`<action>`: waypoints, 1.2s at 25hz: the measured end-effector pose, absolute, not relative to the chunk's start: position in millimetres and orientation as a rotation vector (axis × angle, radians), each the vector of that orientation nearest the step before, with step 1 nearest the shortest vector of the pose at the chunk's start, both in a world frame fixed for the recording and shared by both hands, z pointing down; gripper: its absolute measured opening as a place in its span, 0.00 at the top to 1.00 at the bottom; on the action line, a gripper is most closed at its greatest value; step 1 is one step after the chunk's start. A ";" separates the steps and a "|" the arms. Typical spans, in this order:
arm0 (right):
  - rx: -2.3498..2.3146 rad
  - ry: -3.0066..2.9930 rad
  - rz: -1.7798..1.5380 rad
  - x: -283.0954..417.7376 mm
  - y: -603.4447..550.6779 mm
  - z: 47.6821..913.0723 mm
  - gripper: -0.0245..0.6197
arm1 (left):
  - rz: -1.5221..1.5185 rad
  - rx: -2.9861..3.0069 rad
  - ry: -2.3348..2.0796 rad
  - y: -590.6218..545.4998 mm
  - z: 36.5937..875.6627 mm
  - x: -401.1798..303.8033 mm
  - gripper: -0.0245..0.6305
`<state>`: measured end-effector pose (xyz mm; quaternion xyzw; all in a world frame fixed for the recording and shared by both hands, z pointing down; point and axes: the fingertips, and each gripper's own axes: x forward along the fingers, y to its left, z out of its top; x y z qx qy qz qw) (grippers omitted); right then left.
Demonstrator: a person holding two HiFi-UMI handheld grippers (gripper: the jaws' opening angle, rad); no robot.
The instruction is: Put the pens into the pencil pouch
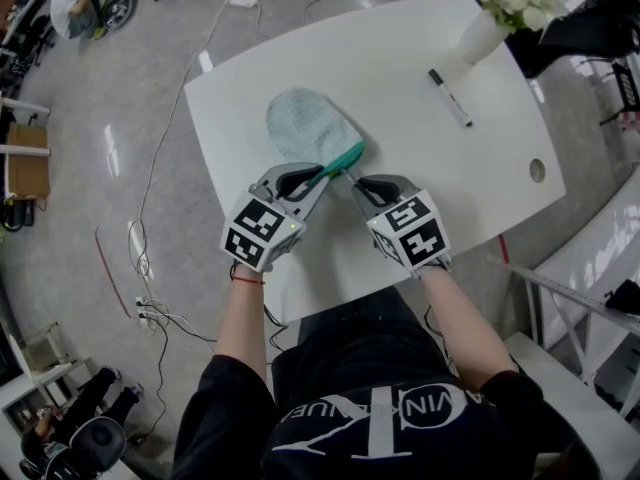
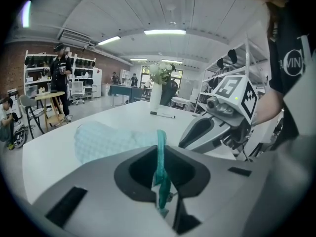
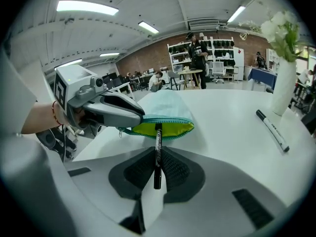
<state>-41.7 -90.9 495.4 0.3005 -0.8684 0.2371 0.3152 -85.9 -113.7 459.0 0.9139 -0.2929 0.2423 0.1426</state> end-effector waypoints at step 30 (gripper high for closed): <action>0.809 -2.403 0.580 -52.3 -113.4 490.6 0.85 | 0.545 2.580 -0.872 -122.2 454.3 -84.5 0.90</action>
